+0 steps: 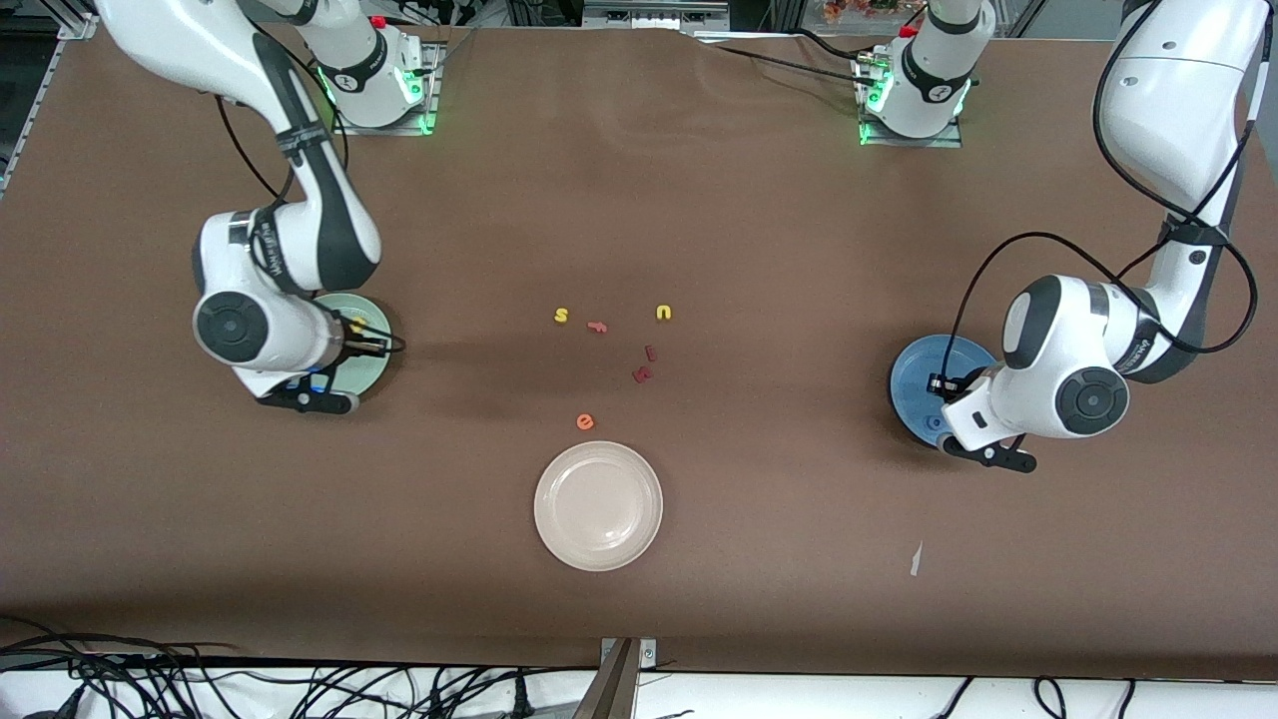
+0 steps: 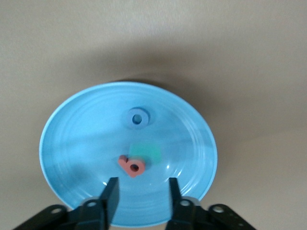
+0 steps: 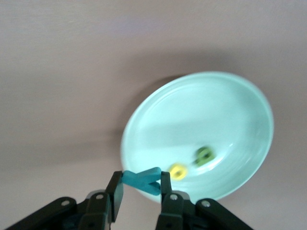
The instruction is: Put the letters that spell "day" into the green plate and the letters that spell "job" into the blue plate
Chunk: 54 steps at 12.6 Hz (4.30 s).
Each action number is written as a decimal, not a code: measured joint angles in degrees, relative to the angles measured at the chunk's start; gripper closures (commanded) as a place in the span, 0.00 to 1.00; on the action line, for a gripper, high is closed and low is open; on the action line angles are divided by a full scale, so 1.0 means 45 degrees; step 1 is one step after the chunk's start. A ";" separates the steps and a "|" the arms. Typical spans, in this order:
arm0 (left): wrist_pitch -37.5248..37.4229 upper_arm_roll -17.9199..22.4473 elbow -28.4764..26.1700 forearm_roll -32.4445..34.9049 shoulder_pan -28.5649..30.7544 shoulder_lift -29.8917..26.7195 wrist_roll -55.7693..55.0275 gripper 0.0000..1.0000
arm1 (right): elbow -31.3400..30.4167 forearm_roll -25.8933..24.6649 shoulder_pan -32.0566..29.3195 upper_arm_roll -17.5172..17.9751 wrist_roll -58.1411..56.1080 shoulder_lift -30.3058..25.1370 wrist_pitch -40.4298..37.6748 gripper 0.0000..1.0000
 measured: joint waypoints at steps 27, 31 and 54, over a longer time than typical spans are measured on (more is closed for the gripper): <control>-0.3173 -0.0198 0.2084 -0.0895 0.0451 -0.2059 -0.0799 0.00 | 0.2091 0.0028 -0.3359 0.2587 -0.1258 -0.5936 -0.5130 0.00; -0.3181 -0.0138 0.2323 -0.1123 0.0534 -0.2385 -0.0831 0.00 | 0.1658 -0.0029 -0.3438 0.2445 -0.1422 -0.5651 -0.4668 0.00; -0.4811 -0.0217 0.2008 -0.1364 0.0088 -0.5588 -0.2055 0.00 | 0.1662 -0.0027 -0.3482 0.1852 -0.1899 -0.5901 -0.4864 0.00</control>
